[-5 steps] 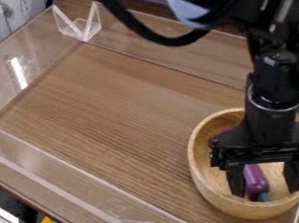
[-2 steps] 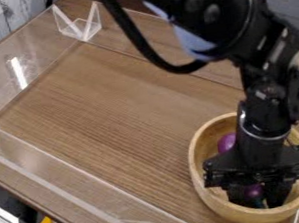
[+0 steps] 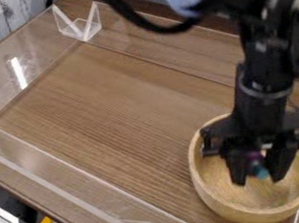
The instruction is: Remove the purple eggplant from inside the brown bowl and put it on the table
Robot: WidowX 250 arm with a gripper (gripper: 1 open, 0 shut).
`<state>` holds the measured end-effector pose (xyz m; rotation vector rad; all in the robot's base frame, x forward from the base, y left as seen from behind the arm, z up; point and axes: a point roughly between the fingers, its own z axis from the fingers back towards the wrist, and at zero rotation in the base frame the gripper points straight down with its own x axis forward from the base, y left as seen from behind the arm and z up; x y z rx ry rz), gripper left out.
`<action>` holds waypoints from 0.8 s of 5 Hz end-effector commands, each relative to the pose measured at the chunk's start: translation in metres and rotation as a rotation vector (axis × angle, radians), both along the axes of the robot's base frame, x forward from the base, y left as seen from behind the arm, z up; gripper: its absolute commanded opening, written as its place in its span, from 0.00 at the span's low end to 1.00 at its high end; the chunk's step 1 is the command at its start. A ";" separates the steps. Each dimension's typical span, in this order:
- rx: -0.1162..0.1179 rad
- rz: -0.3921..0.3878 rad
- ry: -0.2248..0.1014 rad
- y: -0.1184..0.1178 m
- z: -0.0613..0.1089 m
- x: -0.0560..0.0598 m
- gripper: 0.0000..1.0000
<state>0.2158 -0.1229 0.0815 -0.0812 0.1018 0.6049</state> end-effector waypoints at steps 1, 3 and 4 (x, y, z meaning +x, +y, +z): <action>-0.052 0.041 -0.061 0.003 0.034 0.015 0.00; -0.063 0.196 -0.062 0.025 0.041 0.049 0.00; -0.054 0.189 -0.058 0.036 0.043 0.051 0.00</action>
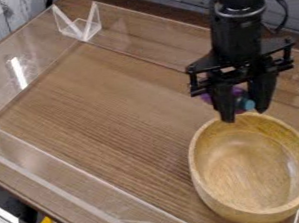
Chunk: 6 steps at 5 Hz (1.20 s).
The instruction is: Remove the purple eggplant from inside the brown bowl and put it on the table
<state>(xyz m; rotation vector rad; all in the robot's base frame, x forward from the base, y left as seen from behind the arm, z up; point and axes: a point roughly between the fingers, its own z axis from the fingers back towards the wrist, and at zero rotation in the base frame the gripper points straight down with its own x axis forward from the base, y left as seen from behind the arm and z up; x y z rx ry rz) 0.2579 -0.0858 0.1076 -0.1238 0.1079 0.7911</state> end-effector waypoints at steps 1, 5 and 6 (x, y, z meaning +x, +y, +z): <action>-0.005 -0.012 -0.066 0.011 0.016 0.012 0.00; 0.052 0.272 -0.124 0.019 -0.006 0.050 0.00; 0.058 0.329 -0.140 0.022 0.003 0.061 0.00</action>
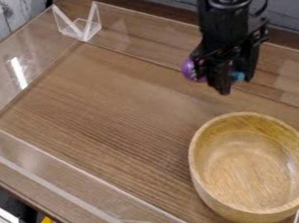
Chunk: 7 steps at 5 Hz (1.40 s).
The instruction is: Remove the purple eggplant from inside the brown bowl and put it on the table
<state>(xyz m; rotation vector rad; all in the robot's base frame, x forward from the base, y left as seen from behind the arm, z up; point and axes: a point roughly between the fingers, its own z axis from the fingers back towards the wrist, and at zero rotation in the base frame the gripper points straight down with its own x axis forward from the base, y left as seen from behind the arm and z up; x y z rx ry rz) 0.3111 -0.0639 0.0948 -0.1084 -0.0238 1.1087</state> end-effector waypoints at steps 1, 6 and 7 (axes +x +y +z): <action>-0.005 0.054 -0.074 0.005 0.026 0.019 0.00; 0.000 0.126 -0.097 -0.011 -0.009 0.034 0.00; 0.009 0.183 -0.102 -0.018 -0.030 0.038 0.00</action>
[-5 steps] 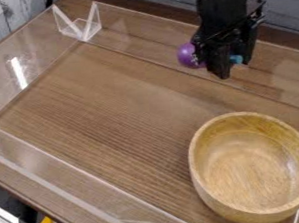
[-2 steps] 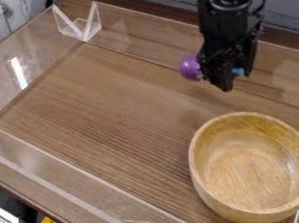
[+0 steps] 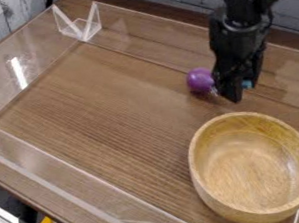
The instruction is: Remove the purple eggplant from inside the brown bowl and put it on the table
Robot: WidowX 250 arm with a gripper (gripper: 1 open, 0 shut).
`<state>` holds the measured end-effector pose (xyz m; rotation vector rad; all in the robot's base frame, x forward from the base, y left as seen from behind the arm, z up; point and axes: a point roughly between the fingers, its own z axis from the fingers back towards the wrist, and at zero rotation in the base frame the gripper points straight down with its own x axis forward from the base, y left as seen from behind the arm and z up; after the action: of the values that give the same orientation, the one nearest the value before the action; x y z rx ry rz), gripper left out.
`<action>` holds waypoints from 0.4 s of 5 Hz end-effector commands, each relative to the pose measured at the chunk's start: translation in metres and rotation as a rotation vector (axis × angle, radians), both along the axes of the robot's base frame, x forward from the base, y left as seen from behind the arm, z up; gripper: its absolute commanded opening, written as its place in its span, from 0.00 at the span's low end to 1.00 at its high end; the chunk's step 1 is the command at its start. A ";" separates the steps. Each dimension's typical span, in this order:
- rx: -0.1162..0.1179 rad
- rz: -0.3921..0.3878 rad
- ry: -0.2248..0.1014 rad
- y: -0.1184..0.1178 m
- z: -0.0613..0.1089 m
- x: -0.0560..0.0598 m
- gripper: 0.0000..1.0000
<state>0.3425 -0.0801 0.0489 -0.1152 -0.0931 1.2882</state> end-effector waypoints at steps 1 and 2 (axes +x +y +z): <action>-0.001 0.022 -0.057 -0.012 0.000 0.010 0.00; -0.008 0.004 -0.051 -0.006 0.017 0.003 0.00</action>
<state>0.3385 -0.0864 0.0408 -0.0942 -0.0799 1.2920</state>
